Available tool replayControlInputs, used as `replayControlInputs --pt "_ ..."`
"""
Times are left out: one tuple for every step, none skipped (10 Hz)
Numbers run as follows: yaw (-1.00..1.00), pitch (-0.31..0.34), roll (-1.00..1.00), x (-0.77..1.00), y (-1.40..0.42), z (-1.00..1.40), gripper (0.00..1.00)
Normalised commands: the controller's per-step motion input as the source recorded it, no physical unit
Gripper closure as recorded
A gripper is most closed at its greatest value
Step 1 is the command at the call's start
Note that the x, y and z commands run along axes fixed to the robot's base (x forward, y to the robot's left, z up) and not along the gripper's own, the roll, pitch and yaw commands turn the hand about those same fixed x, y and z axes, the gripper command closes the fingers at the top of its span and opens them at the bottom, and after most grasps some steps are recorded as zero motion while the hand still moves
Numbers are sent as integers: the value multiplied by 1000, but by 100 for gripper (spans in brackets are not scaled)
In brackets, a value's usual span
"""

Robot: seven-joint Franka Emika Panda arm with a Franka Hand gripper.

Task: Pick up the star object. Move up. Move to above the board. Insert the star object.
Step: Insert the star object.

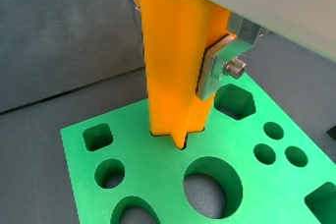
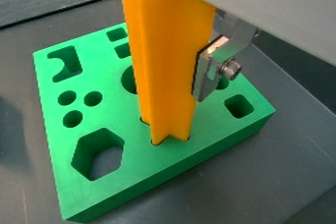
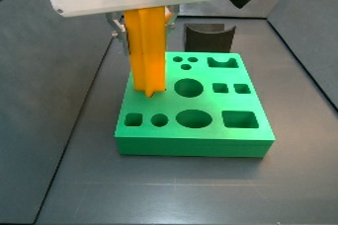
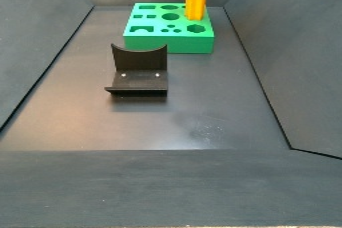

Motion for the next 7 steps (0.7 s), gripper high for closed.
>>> replayControlInputs --pt "0 -97 -167 0 0 -449 100" --pt "89 -100 -160 0 0 -526 100" --pt "86 -113 -127 0 0 -506 100" --pt "60 -133 -114 0 0 -411 100" --pt "31 -153 -47 0 0 -386 100" --pt "17 -179 0 -23 0 -426 100" --pt "14 -166 0 -14 0 -414 100"
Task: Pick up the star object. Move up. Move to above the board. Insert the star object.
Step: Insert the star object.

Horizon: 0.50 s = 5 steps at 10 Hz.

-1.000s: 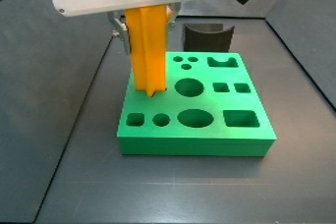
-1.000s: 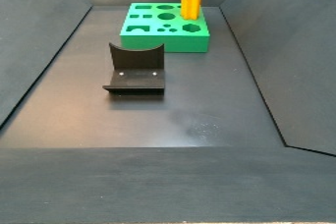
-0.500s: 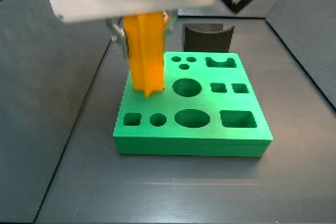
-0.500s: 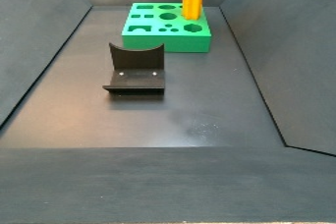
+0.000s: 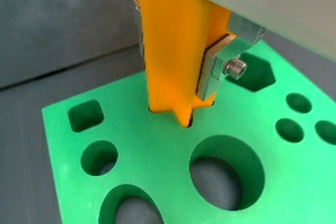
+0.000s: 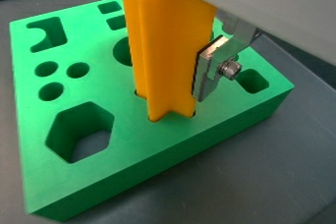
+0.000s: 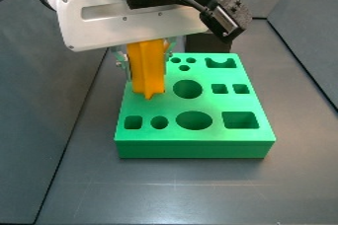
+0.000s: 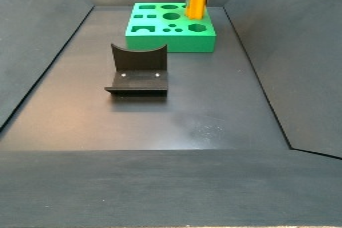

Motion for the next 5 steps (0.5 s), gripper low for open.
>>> replayControlInputs --pt "0 -79 0 0 0 -274 100" --pt "0 -14 0 0 0 -26 100" --pt "0 -7 0 0 0 -3 100" --pt "0 -37 -39 0 0 -37 100" --pt "20 -43 -24 3 -129 -69 100"
